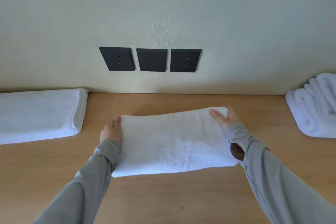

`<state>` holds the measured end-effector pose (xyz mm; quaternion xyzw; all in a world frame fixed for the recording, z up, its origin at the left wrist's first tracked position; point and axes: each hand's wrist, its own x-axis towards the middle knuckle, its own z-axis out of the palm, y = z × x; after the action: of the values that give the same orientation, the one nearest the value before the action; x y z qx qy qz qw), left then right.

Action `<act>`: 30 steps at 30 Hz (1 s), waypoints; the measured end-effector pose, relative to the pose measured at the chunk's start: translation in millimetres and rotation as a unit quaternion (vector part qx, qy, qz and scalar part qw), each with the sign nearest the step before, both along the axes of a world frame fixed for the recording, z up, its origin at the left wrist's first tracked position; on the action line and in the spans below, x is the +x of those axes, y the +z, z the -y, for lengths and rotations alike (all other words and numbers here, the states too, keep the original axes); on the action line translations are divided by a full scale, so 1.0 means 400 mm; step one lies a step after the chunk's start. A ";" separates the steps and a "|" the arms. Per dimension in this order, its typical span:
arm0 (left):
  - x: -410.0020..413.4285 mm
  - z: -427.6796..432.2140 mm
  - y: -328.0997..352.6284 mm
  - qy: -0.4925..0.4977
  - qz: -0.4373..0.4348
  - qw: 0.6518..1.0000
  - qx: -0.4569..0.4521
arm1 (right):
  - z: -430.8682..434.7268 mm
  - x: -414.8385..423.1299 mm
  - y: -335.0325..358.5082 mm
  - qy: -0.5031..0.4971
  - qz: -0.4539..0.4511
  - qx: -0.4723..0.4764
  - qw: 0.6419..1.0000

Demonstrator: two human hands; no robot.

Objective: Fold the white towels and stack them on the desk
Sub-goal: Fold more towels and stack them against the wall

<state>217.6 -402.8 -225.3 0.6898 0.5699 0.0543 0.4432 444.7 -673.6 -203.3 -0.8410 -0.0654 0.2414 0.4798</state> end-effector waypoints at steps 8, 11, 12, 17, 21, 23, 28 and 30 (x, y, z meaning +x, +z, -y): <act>0.029 -0.004 -0.034 0.030 -0.010 0.999 0.034 | -0.034 0.022 -0.061 -0.011 -0.026 -0.030 0.999; 0.010 -0.003 -0.019 0.035 0.051 0.997 -0.041 | -0.025 0.024 -0.058 -0.006 -0.026 -0.038 0.999; 0.002 0.001 -0.009 0.020 0.077 0.995 -0.056 | -0.021 0.021 -0.056 -0.004 -0.022 -0.043 0.999; -0.012 0.013 -0.026 0.016 0.126 0.992 -0.017 | -0.038 0.022 -0.056 0.000 -0.006 -0.074 0.997; 0.031 0.000 -0.030 -0.026 0.028 0.999 0.024 | -0.038 0.038 -0.077 -0.012 0.004 -0.102 0.995; 0.046 -0.002 -0.006 -0.046 -0.055 0.995 0.074 | -0.038 0.037 -0.080 -0.019 0.004 -0.107 0.994; 0.087 0.166 0.067 -0.220 -0.096 0.889 0.389 | -0.070 0.004 -0.032 0.001 0.165 -0.275 0.947; 0.112 0.282 0.060 -0.341 -0.076 0.853 0.388 | -0.103 -0.047 0.006 0.078 0.318 -0.327 0.887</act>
<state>262.5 -515.4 -201.3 0.9589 0.2632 0.0634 0.0855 426.0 -632.6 -200.8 -0.9741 -0.1967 0.0055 0.1110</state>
